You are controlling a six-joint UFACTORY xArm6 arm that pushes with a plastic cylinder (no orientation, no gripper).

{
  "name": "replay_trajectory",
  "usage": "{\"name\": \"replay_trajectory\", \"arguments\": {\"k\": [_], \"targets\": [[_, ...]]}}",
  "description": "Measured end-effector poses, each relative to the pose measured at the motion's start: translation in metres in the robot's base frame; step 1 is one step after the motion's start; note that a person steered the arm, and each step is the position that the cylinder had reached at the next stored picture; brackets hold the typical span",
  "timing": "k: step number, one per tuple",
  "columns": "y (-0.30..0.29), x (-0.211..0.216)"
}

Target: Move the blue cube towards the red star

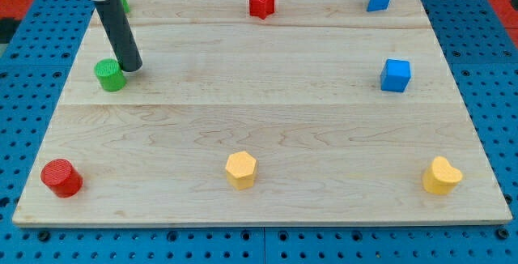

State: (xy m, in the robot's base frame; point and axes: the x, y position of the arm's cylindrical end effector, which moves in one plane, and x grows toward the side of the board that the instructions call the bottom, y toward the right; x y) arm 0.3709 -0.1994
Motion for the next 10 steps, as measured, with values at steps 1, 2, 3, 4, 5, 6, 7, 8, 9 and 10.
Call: {"name": "replay_trajectory", "arguments": {"k": [1,2,3,4,5,6,7,8,9,10], "targets": [[-0.008,0.003],[-0.017,0.003],[-0.027,0.003],[-0.005,0.003],[0.04,0.003],[0.07,0.006],[0.079,0.012],[0.111,0.021],[0.15,0.022],[0.209,0.024]]}}
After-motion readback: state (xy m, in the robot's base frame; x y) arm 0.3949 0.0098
